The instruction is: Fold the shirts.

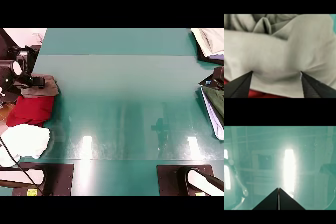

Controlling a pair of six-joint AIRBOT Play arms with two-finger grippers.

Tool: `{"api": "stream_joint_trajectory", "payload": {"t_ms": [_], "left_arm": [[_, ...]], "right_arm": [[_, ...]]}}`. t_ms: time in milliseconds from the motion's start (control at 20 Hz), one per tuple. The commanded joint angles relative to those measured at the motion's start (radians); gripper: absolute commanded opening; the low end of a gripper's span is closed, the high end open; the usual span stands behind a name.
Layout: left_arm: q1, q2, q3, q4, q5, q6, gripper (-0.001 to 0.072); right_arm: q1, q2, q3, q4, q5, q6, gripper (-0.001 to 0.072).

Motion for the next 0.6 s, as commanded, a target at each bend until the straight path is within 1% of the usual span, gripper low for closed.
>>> {"api": "stream_joint_trajectory", "payload": {"t_ms": [0,50,100,150,250,300,400,450,550], "left_arm": [[0.014,-0.028,-0.013,-0.025,0.068,-0.002,0.0707],[0.014,-0.028,0.0,-0.037,0.058,-0.003,0.0489],[0.014,-0.027,0.018,-0.043,0.042,-0.003,0.0206],[0.014,-0.024,0.039,-0.052,0.029,-0.002,0.0036],[0.014,-0.019,0.12,-0.092,-0.041,0.006,0.0025],[0.009,-0.01,0.172,-0.121,-0.08,0.033,0.0025],[-0.023,0.034,0.29,-0.208,-0.123,0.123,0.0025],[-0.05,0.066,0.348,-0.264,-0.127,0.171,0.0024],[-0.121,0.137,0.472,-0.427,-0.137,0.297,0.0024]], "right_arm": [[0.001,0.001,0.0,0.0,0.001,0.002,0.0022],[0.001,0.001,0.0,0.0,0.0,0.002,0.0023],[0.001,0.001,0.0,0.0,0.0,0.002,0.0022],[0.001,0.001,0.0,0.0,0.0,0.002,0.0023],[0.001,0.001,0.0,0.001,0.0,0.002,0.0022],[0.001,0.001,0.001,0.001,0.0,0.002,0.0023],[0.001,0.009,0.002,0.01,-0.021,0.002,0.0022],[0.001,0.019,0.002,0.011,-0.052,0.002,0.0023],[0.001,0.053,0.002,0.013,-0.134,0.002,0.0022]]}}
